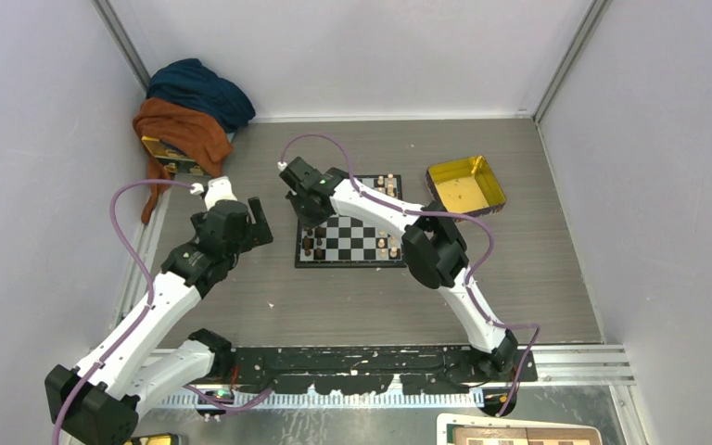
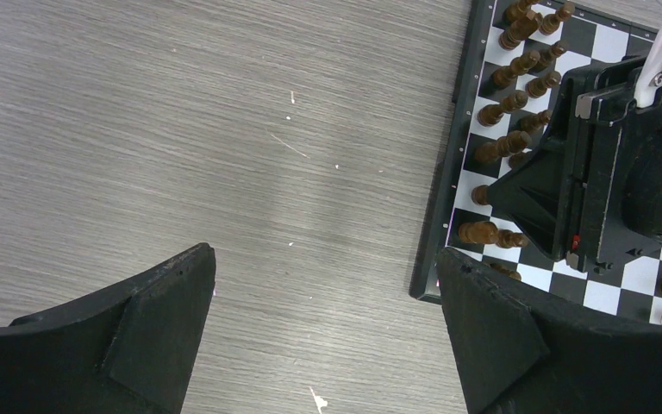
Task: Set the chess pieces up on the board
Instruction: Adjust the chess piece on the chessboard.
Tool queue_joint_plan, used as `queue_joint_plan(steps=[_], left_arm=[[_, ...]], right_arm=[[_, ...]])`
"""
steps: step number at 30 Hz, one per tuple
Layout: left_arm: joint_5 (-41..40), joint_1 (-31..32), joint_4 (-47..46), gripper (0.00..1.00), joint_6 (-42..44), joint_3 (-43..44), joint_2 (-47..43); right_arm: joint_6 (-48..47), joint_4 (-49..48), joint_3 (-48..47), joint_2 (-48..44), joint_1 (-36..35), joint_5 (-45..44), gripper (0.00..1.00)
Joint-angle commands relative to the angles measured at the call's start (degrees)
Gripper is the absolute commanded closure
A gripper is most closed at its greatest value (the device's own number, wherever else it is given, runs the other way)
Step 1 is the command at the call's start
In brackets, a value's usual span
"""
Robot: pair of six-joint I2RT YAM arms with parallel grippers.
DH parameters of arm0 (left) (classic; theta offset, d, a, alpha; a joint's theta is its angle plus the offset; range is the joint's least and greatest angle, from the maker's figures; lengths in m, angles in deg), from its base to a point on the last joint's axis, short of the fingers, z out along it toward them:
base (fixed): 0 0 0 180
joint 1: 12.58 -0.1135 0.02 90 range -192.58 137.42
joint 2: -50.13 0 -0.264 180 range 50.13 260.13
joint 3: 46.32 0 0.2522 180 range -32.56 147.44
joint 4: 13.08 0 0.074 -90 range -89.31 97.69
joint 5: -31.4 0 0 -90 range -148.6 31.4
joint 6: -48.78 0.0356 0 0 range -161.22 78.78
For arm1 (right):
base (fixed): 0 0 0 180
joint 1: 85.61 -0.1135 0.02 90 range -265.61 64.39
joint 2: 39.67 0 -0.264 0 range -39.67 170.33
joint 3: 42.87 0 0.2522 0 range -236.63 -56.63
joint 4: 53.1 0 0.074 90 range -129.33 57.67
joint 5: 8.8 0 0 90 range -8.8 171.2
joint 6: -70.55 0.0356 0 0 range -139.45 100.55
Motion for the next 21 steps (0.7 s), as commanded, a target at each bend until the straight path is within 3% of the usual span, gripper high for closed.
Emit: queue_joint_plan(steps=[1, 13, 21], left_arm=[[-0.4, -0.5, -1.0, 0.0, -0.7, -0.3, -0.7], [-0.4, -0.5, -1.1, 0.0, -0.5, -0.2, -0.6], [-0.5, -0.5, -1.3, 0.0, -0.5, -0.4, -0.5]], right_arm=[[-0.6, -0.9, -2.0, -3.7, -0.8, 1.5, 0.87], [-0.7, -0.9, -2.0, -3.3, -0.9, 1.7, 0.86], [-1.3, -1.0, -1.5, -3.6, -0.9, 0.9, 0.66]])
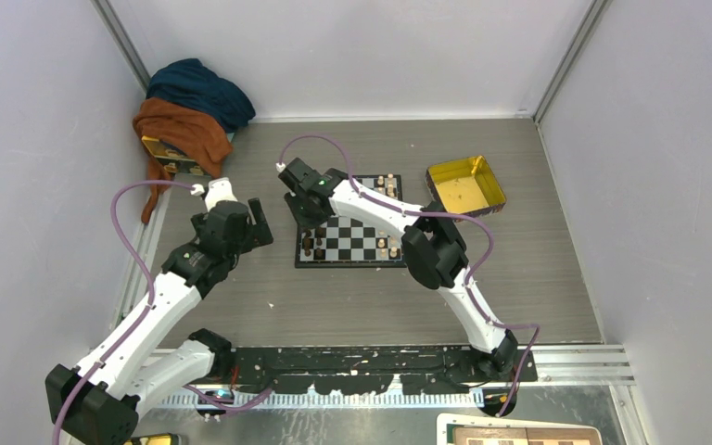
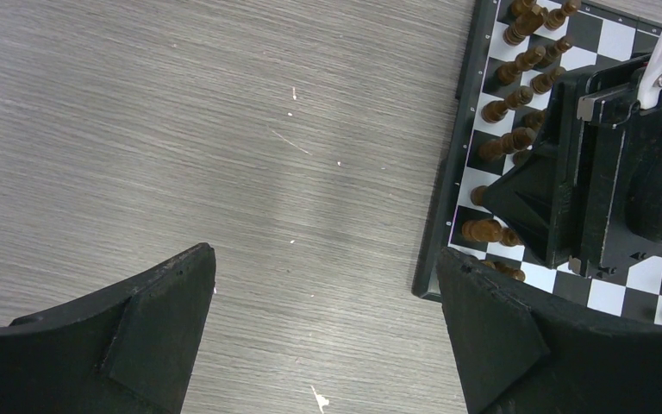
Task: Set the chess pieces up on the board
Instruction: Adjust the chess piece on the chessboard, then reset both arms
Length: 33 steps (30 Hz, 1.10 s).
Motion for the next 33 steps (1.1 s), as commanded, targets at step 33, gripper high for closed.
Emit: queue_joint_plan(steps=[33], left_arm=[[-1.7, -0.4, -6.1, 0.0, 8.9, 10.9, 5.9]], right_arm=[[-2.6, -8.2, 20.7, -35.9, 12.9, -25.1, 0.49]])
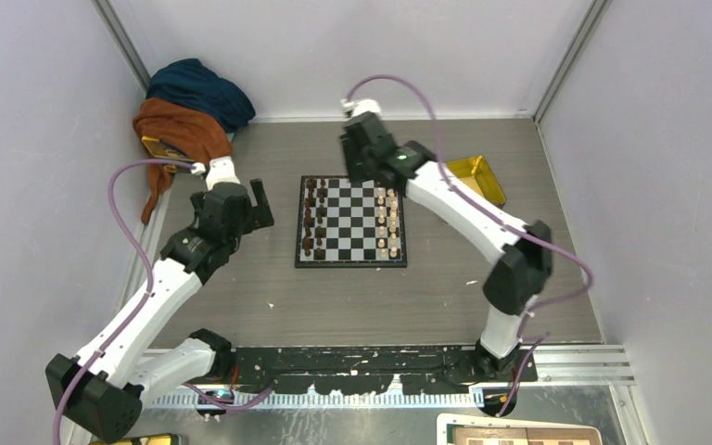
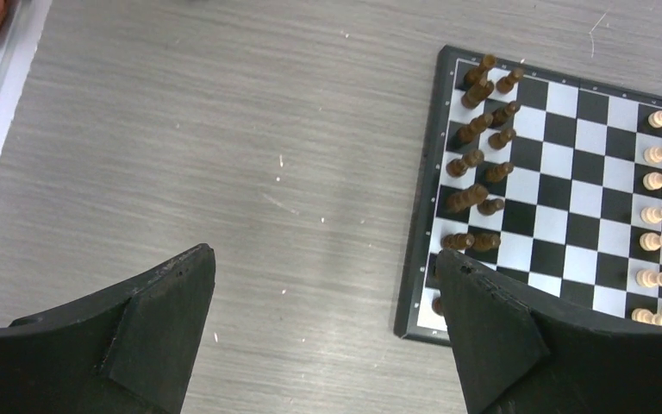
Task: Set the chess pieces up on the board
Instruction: Reset both arms
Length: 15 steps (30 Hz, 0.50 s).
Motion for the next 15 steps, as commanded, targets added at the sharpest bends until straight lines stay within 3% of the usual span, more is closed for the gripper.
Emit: queue_joint_plan(steps=[1, 6, 15], left_arm=[[-0.9, -0.4, -5.0, 0.0, 4.5, 5.0, 3.8], [-1.7, -0.4, -9.5, 0.0, 6.8, 3.4, 4.1], [-1.8, -0.4, -12.0, 0.0, 9.1, 2.1, 5.0]], right_arm=[[1.9, -5.0, 11.7, -12.2, 7.3, -12.1, 0.46], [4.5, -6.2, 24.5, -22.9, 11.2, -24.0, 0.17], [9.3, -2.1, 32.0, -28.5, 12.9, -30.2, 0.12]])
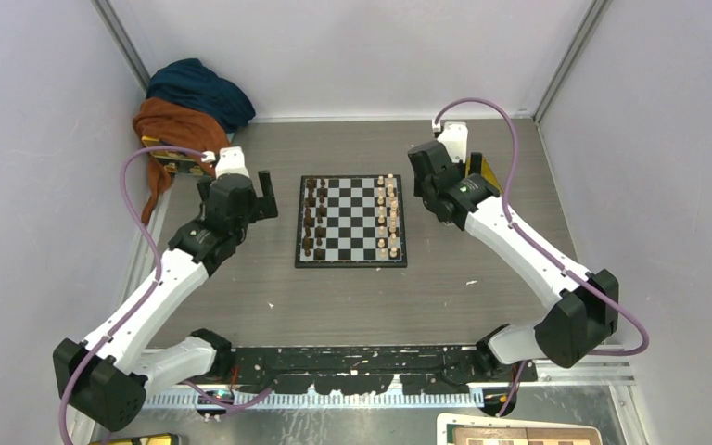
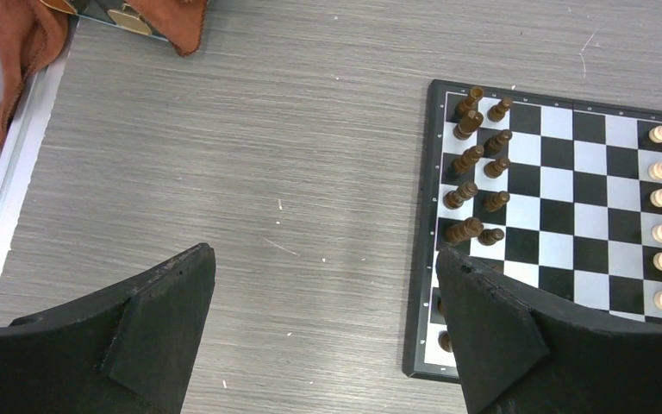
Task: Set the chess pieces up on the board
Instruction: Reset both arms
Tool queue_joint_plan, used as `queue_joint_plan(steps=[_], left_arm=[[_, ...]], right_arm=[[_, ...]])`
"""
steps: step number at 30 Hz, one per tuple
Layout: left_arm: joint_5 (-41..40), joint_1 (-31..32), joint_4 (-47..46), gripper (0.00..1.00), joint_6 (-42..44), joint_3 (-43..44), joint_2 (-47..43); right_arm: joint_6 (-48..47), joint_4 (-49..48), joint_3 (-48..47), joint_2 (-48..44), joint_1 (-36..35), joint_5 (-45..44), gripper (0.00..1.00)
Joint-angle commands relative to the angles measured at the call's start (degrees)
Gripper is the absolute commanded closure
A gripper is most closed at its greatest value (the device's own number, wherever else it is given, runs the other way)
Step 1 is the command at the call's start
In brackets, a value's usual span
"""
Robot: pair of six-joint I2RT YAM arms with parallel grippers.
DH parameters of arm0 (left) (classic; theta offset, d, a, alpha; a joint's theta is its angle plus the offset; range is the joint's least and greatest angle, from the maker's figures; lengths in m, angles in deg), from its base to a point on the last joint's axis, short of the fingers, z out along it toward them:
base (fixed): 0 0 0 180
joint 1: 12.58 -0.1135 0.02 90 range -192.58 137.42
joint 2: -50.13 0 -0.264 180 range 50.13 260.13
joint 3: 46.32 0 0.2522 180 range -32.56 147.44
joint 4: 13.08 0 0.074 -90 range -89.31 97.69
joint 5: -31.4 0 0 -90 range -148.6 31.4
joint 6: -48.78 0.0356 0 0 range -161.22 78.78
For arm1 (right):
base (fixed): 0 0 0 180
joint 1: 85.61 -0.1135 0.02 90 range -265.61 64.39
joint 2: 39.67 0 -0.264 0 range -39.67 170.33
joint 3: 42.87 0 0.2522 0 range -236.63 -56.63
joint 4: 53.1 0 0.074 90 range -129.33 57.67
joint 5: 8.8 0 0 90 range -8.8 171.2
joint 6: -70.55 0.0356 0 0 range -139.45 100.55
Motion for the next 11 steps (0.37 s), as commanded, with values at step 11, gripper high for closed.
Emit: queue_joint_plan(steps=[11], left_arm=[[-2.4, -0.4, -3.1, 0.0, 3.7, -1.3, -2.9]], right_arm=[[2.4, -5.2, 6.1, -7.5, 5.1, 1.3, 0.06]])
